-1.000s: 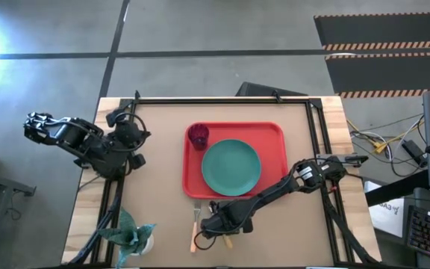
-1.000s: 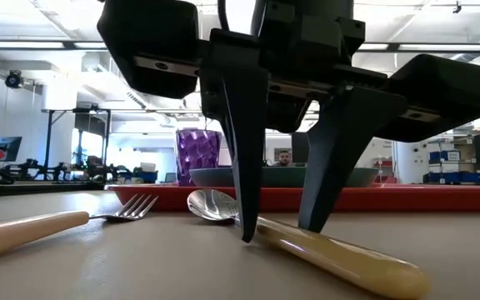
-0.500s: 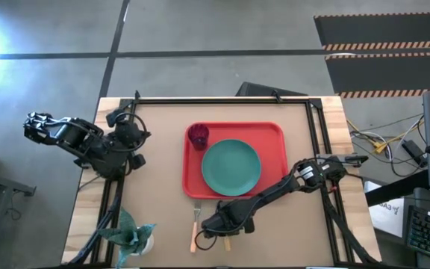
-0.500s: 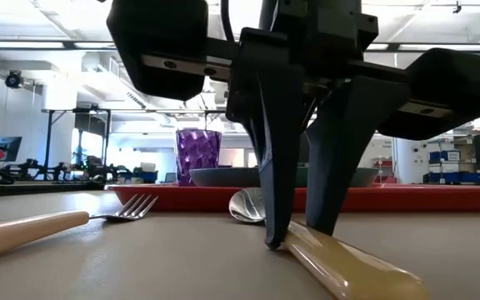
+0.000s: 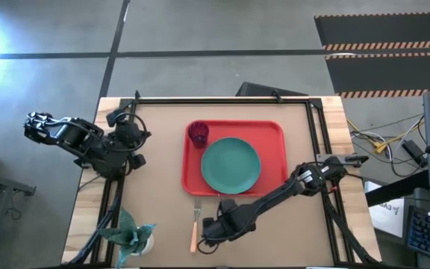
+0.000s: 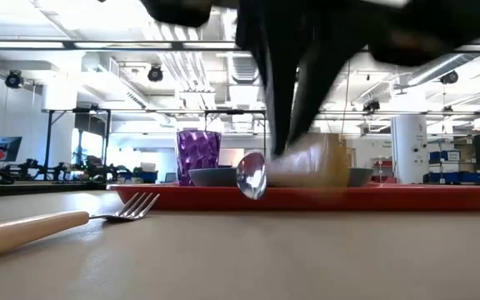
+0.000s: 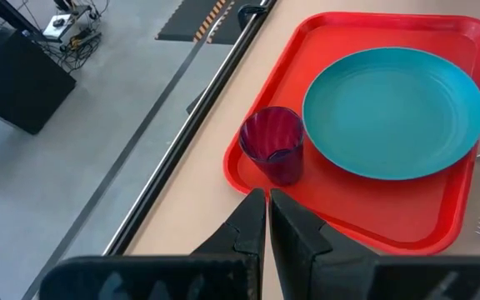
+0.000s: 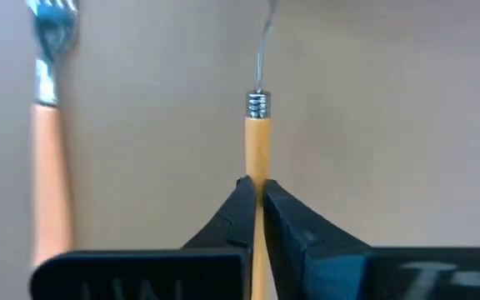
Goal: Pick and place plate/cup/fork/spoon on tray
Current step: Put the yellow spoon beside the green plate on the red tray
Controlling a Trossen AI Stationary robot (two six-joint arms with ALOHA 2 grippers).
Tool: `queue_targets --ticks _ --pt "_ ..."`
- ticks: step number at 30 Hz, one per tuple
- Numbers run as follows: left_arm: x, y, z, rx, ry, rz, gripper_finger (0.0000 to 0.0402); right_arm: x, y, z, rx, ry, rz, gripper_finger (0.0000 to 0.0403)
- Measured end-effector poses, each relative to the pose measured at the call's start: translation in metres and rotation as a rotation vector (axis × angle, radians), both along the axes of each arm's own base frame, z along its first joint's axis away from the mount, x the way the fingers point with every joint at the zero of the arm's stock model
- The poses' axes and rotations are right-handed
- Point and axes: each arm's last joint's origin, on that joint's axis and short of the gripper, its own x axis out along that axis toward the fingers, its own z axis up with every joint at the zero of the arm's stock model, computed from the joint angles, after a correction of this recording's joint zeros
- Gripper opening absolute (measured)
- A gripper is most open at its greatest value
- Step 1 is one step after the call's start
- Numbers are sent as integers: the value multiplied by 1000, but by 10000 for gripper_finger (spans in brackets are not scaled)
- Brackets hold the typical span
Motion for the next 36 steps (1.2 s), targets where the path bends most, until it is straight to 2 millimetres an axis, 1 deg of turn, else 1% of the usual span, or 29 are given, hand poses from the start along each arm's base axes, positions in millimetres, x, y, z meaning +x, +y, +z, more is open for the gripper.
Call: queue_targets --ticks 2,8,11,15,17,20,24,28,33,36 --pt "0 0 0 0 -2 1 0 -2 0 15 -29 1 -8 2" --pt "-1 1 1 0 -5 1 0 -9 3 50 -62 -21 -8 3" --pt "-1 1 1 0 -5 2 0 -13 3 57 -79 -21 -18 5" --pt "-1 1 0 0 -5 1 0 -17 5 57 -76 2 -25 6" --pt "-1 1 1 0 -5 2 0 -15 7 54 -70 -13 14 7" --pt "-1 1 1 0 -5 2 0 -12 10 46 -61 3 66 9" --pt "-1 1 1 0 -5 1 0 -8 12 34 34 70 174 26" --pt "-1 0 0 0 -3 1 0 -6 11 30 93 103 232 65" --pt "0 0 0 0 -2 2 0 -4 8 27 68 101 245 130" --pt "1 0 0 0 -2 2 0 -3 6 22 43 97 251 161"
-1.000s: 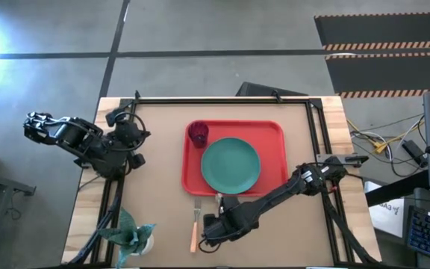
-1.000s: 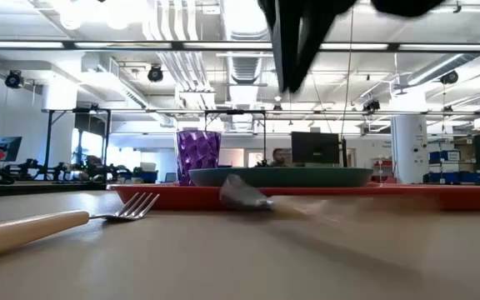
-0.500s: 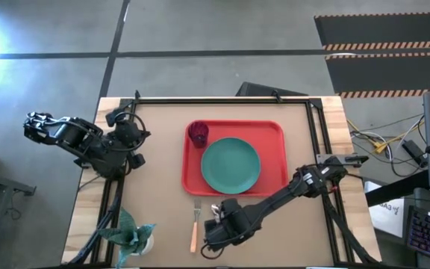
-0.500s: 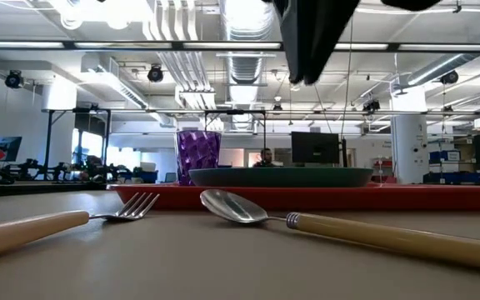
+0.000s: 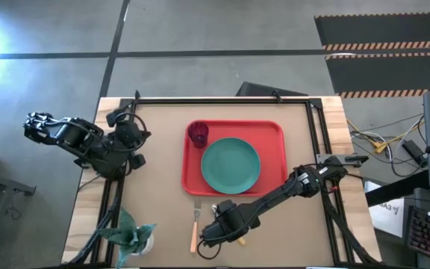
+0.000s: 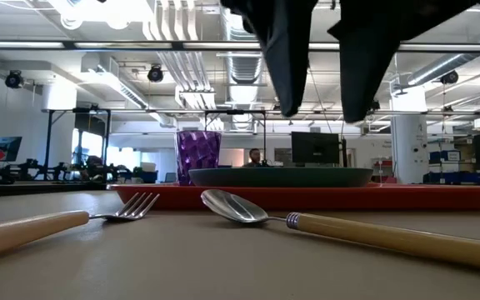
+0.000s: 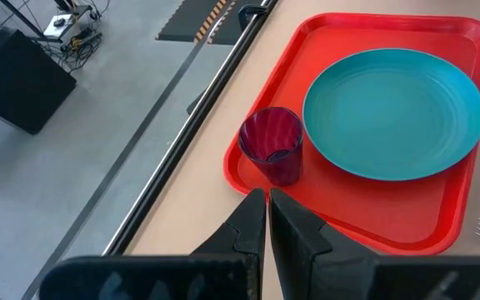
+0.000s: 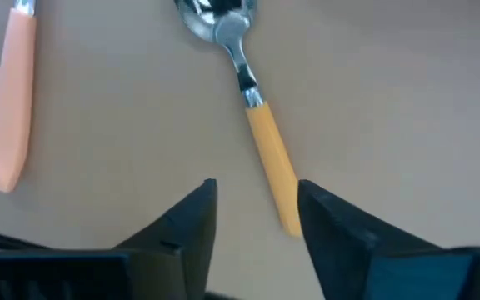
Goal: Pick and place plate/cup/fork/spoon on tray
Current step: Put the yellow spoon beside the green plate on the red tray
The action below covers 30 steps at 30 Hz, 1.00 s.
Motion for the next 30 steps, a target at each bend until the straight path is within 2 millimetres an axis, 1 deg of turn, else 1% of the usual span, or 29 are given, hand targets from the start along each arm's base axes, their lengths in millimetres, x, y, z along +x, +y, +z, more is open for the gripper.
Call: queue_targets --ticks 4,9,16,20,27,30 --pt "1 0 0 -1 -1 0 0 3 1 -18 -4 8 16 183" --pt "1 -1 0 -5 -7 2 0 7 4 -36 33 0 63 187" --pt "2 -1 1 -9 -17 2 0 3 1 -49 10 36 159 187" --pt "2 -1 1 -11 -21 1 0 4 -1 -55 18 46 165 187" --pt "4 -2 0 -11 -18 2 0 5 -2 -72 69 18 177 187" --pt "5 -2 0 -9 -14 2 0 3 -3 -77 86 36 150 170"
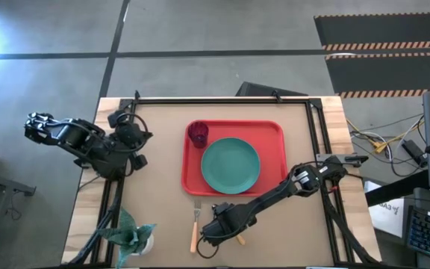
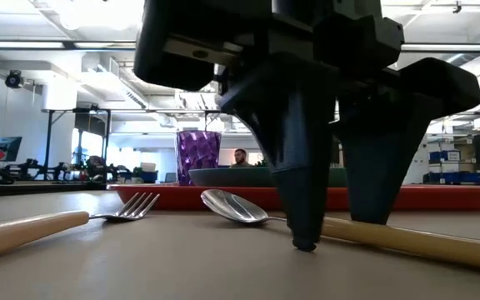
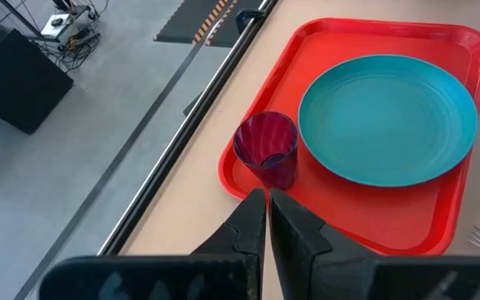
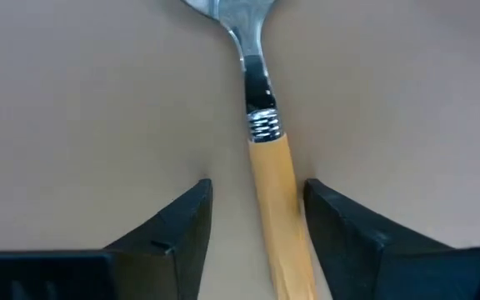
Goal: Pick and place plate/cup/fork/spoon on tray
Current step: Put the yellow spoon beside the green plate on the red tray
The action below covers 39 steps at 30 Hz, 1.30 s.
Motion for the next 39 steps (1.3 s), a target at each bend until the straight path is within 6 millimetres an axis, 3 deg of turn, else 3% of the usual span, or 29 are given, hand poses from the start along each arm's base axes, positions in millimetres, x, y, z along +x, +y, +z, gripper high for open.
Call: queue_targets --ticks 7,16,21,25,29,33,39 --pt "2 -1 -1 2 8 -1 0 0 -2 -2 36 30 -17 33" --pt "2 -1 -1 2 8 0 0 1 1 4 33 19 -88 32" --pt "2 -1 -1 2 8 0 0 1 10 30 -18 -4 -137 32" --pt "2 -1 -1 3 8 0 0 -3 16 65 -81 -52 -192 32" --pt "2 -1 -1 4 9 -1 0 -13 18 85 -154 -75 -267 32" --pt "2 -1 -1 5 9 -2 0 -34 13 98 -267 31 -311 32" --pt "2 -1 -1 8 10 -3 0 -39 -7 114 -352 -66 -331 32"
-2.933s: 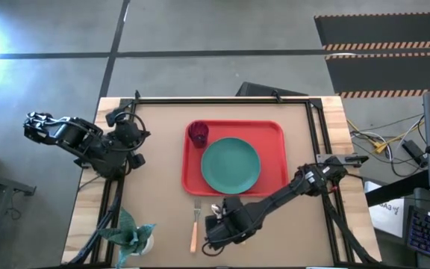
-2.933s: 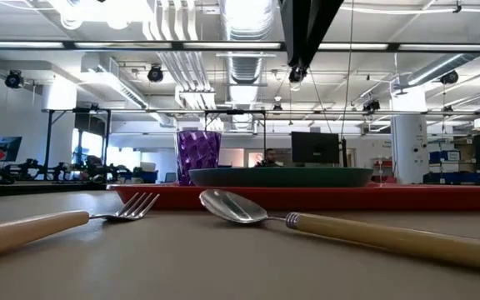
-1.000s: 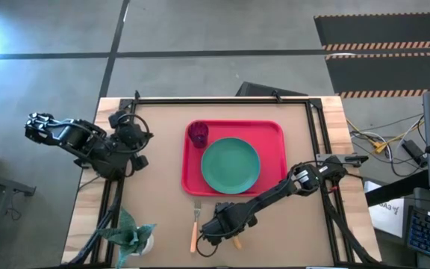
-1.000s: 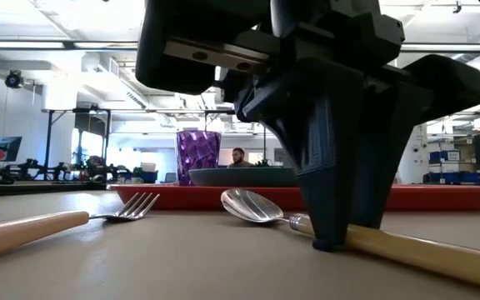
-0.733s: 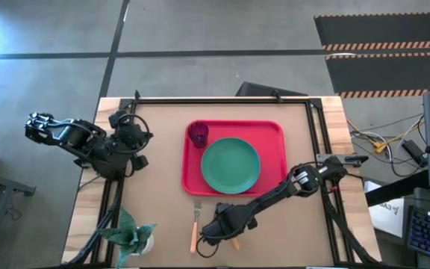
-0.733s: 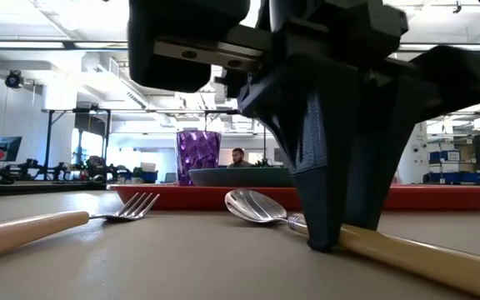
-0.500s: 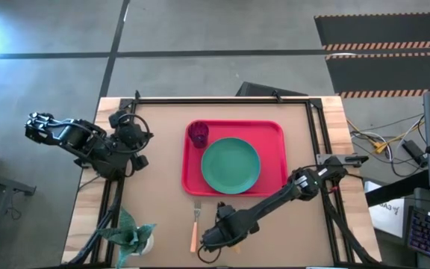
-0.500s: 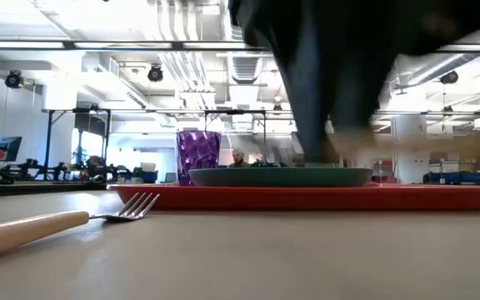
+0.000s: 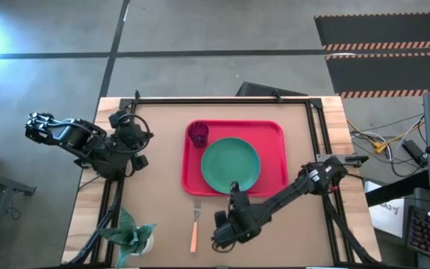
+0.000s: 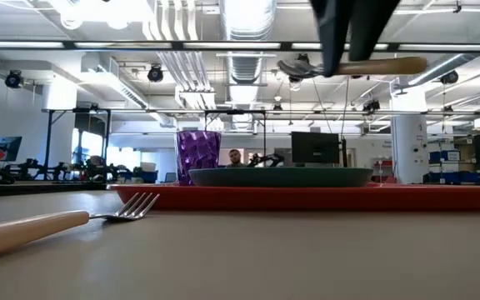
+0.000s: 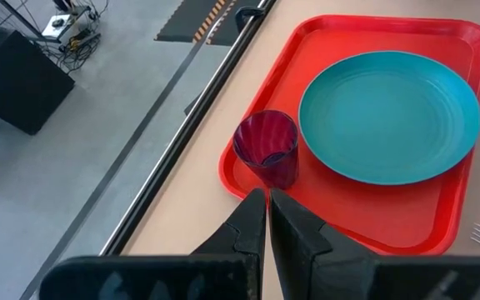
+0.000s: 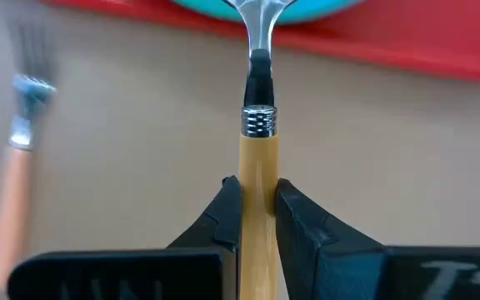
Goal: Pick and place plate/cup/fork/spoon on tray
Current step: Put the yellow spoon beside the green plate on the red tray
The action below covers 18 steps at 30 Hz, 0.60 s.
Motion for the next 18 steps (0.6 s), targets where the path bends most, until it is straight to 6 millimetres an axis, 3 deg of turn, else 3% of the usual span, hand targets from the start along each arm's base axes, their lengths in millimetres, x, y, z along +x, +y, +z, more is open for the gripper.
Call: queue_targets --ticks 5,8,18 --pt "0 0 0 -3 2 -2 0 -9 -30 12 -38 24 44 32" --pt "0 0 0 -3 2 -2 0 -24 -52 21 -73 53 44 32" --pt "0 0 0 -4 1 -2 0 -119 -103 52 -123 4 -100 32"
